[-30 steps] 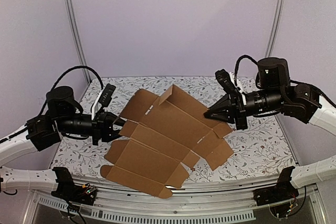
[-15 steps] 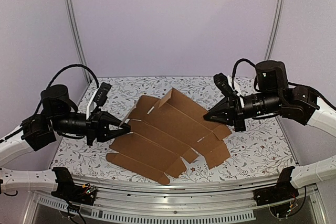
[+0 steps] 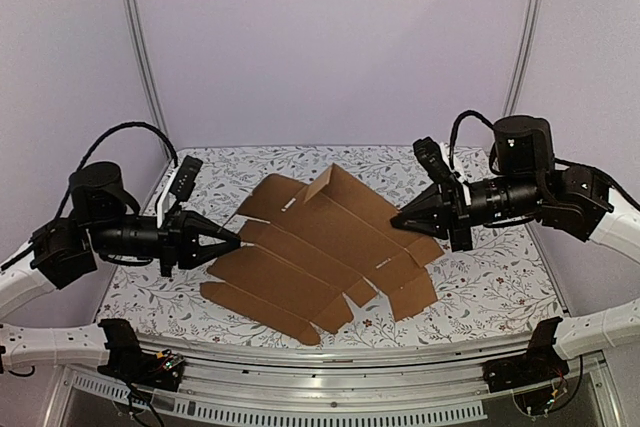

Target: Fold the paper box

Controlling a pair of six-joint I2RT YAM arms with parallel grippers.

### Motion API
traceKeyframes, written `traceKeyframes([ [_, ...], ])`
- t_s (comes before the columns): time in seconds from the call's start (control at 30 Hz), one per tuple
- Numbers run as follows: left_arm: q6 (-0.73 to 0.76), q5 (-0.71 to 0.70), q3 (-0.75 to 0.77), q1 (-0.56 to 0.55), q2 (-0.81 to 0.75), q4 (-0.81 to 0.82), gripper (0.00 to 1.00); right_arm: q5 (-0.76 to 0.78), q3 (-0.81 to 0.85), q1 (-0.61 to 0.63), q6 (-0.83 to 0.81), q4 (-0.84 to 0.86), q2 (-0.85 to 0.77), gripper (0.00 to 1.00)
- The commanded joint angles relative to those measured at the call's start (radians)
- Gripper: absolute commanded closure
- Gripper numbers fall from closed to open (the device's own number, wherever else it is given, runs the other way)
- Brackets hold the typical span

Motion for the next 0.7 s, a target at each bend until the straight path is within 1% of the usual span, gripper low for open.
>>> traceKeyframes([
  [0.0, 0.036, -0.105, 0.042, -0.001, -0.050, -0.088, 0.94, -0.035, -0.016, -0.004, 0.015, 0.020, -0.026, 1.00],
  [0.13, 0.039, -0.160, 0.045, -0.001, -0.078, -0.098, 0.94, -0.047, -0.018, -0.004, 0.017, 0.023, -0.033, 1.00],
  [0.33, 0.042, -0.157, 0.052, 0.000, -0.057, -0.088, 0.93, -0.054, -0.016, -0.004, 0.019, 0.026, -0.035, 1.00],
  [0.5, 0.032, -0.075, 0.050, -0.001, -0.004, -0.046, 0.94, -0.049, -0.016, -0.004, 0.023, 0.031, -0.037, 1.00],
  [0.67, 0.024, -0.025, 0.047, -0.002, 0.031, -0.014, 0.95, -0.041, -0.016, -0.004, 0.025, 0.036, -0.037, 1.00],
])
